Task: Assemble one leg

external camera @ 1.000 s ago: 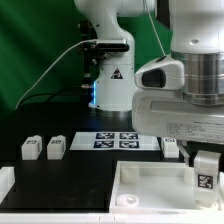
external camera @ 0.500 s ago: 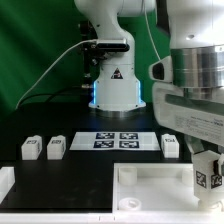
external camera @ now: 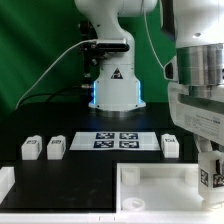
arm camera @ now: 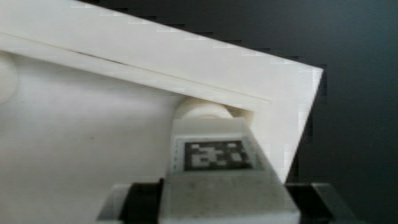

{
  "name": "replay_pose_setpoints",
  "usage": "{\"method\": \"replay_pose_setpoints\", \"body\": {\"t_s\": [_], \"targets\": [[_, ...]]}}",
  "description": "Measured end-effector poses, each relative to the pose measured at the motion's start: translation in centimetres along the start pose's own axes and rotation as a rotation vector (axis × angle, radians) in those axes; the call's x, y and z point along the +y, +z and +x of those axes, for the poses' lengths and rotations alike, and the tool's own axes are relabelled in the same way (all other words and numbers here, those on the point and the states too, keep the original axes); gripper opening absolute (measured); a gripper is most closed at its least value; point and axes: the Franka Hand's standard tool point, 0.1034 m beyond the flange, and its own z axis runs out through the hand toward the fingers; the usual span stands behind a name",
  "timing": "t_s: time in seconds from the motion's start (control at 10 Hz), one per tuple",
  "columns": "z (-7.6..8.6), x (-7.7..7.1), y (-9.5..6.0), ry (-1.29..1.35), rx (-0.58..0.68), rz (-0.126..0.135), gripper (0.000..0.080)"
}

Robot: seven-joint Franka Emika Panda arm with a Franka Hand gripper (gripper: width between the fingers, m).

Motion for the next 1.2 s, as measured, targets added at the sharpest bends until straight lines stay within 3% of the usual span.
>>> {"method": "replay_pose_setpoints", "body": {"t_s": [0.1, 0.2, 0.3, 0.4, 0.5, 0.6, 1.2], "targets": [[0.00, 0.00, 0.00, 0.000, 0.000, 0.000, 0.0350], [0.00, 0.00, 0.00, 0.000, 0.000, 0.000, 0.0485], [0.00, 0.00, 0.00, 0.000, 0.000, 0.000, 0.0485], [0.00, 0.00, 0.00, 0.000, 0.000, 0.000, 0.0619], [0.00, 0.00, 0.00, 0.000, 0.000, 0.000, 0.0640], [-0.03, -0.21, 0.08, 0.062, 0.008, 0.020, 0.0640], [0.45, -0.36, -0.07, -0.726, 0.037, 0.001, 0.0649]]}}
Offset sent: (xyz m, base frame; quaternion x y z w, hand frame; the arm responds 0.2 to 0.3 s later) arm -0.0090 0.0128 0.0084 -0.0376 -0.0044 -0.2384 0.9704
